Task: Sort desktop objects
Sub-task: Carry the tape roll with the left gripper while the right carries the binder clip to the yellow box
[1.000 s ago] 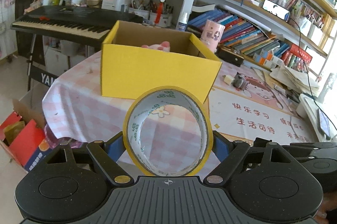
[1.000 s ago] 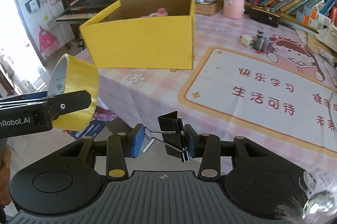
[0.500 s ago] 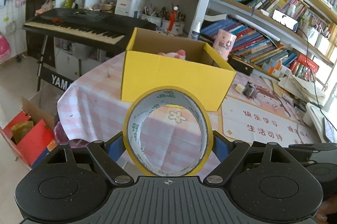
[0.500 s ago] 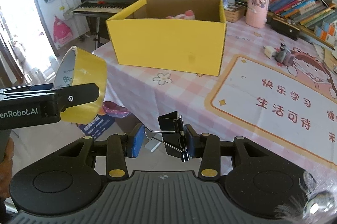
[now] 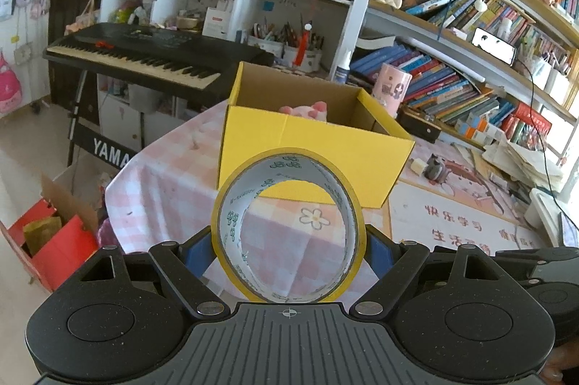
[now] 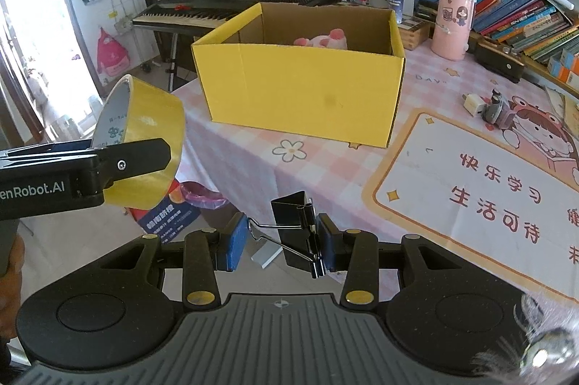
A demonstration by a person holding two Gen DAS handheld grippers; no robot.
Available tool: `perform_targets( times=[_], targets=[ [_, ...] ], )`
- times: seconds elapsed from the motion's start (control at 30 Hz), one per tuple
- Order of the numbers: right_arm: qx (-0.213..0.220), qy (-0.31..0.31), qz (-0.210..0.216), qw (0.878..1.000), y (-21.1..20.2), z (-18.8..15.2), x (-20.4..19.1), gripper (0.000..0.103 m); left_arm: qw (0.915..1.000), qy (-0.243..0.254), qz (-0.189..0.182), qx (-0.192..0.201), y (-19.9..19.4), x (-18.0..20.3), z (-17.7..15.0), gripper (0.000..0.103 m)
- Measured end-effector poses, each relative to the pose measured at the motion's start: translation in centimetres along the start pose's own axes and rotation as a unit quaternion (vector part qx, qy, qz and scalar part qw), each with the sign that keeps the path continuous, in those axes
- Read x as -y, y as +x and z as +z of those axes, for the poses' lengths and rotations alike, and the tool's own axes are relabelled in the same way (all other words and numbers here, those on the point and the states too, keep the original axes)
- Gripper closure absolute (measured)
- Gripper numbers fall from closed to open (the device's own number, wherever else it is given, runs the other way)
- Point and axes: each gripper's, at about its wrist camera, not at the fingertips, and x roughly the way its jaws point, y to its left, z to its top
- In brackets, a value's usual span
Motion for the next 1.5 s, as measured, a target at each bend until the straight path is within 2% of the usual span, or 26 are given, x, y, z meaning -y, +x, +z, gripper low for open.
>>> perform_targets(
  times=[0.53, 0.97, 1.27, 1.5],
  targets=[
    [0.028, -0.008, -0.009, 1.000, 0.5, 2.7, 1.2, 0.065, 0.9992, 0.017, -0.007, 0.036, 1.2, 0.7, 3.1, 0.018],
    [0.101, -0.015, -0.013, 0.995, 1.6, 10.1, 4.9, 0.065, 0.9948, 0.041, -0.002, 0.093, 4.8, 2.3, 8.4, 0.018],
    [0.114, -0.046, -0.005, 0.992, 3.8, 14.0, 7.1, 0.065, 0.9944, 0.047, 0.019, 0.093, 8.5, 3.4, 10.3, 0.018],
    [0.105, -0.095, -0.007, 0.990, 6.8, 15.9, 8.6, 0.065, 0.9950, 0.053, 0.047, 0.070, 12.2, 3.9, 11.4, 0.018]
  ],
)
